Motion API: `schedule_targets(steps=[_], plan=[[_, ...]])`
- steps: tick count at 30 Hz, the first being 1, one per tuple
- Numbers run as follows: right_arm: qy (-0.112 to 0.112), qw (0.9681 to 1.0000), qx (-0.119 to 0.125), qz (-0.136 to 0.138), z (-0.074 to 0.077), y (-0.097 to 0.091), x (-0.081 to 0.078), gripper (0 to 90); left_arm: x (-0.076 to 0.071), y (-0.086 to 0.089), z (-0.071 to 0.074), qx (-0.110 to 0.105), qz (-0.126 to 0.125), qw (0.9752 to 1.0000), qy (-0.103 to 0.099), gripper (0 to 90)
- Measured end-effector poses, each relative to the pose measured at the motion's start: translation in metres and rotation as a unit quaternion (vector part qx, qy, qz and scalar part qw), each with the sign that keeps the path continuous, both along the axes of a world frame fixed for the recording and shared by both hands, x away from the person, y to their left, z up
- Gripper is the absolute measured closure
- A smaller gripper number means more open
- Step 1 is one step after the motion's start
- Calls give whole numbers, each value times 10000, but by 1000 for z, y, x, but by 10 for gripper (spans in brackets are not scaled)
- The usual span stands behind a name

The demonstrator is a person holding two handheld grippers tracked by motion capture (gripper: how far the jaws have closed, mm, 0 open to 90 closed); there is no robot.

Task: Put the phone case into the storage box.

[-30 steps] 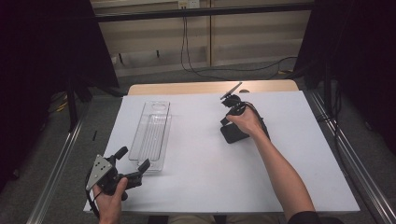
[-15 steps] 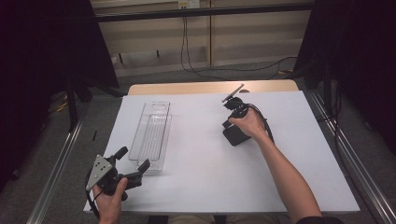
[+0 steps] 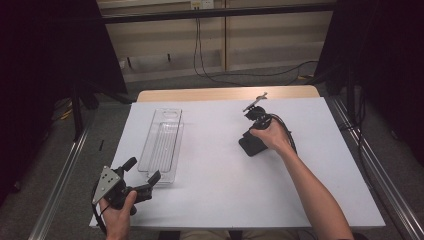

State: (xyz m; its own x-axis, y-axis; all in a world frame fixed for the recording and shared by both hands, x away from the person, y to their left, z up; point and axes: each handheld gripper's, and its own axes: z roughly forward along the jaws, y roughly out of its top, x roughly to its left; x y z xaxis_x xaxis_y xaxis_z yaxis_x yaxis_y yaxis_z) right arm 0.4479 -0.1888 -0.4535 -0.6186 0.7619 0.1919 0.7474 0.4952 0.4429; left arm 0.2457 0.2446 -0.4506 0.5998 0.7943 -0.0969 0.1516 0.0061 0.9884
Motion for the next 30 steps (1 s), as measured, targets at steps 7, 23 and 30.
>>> schedule_targets(steps=[7, 23, 30], plan=[[-64, 9999, 107, -43, -2, 7, 6, 900, 1, -1, 0, 0, -7, 10000, -6, 26], [74, 9999, -46, 99, -10, 13, 6, 900, 0, 0, 0, 8, -35, 10000, -37, 26], [161, 9996, -138, 165, -9, 9, -4, 900, 0, 0, 0, -11, -47, 10000, -42, 26]])
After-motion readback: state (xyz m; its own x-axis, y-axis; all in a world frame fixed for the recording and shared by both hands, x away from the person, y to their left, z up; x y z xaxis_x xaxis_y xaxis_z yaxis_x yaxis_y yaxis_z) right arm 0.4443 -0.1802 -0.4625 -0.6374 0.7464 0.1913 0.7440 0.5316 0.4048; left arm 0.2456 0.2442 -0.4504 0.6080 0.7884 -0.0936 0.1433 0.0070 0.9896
